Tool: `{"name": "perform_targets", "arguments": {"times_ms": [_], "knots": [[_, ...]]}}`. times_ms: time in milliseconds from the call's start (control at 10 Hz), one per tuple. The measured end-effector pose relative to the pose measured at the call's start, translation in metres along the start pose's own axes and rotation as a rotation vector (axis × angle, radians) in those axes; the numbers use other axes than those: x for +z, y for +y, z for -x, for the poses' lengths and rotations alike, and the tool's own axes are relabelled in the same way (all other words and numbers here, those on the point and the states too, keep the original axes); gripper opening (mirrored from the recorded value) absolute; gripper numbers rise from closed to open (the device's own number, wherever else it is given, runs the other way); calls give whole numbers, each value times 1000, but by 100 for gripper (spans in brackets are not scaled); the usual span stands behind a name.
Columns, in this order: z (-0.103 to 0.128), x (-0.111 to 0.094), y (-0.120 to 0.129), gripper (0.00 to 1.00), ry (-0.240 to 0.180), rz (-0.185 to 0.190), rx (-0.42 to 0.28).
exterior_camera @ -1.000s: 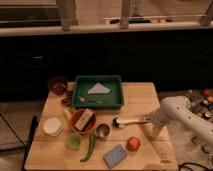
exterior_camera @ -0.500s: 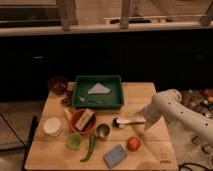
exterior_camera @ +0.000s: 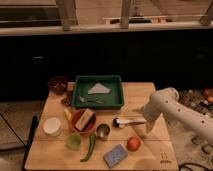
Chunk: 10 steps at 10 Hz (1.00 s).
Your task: Place brush in paper cup
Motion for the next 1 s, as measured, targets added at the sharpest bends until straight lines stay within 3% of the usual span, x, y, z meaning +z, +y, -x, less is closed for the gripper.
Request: {"name": "perform_targets", "arguments": {"times_ms": [300,400,500,600,1000], "knots": [[2,20,-3,78,-3,35,-7],[2,26,-4,72,-3,47,-10],[2,31,-2,64,-3,60,-13],[2,36,-1,49,-4,73,-11],[-1,34,0,13,-2,75,-9]]}}
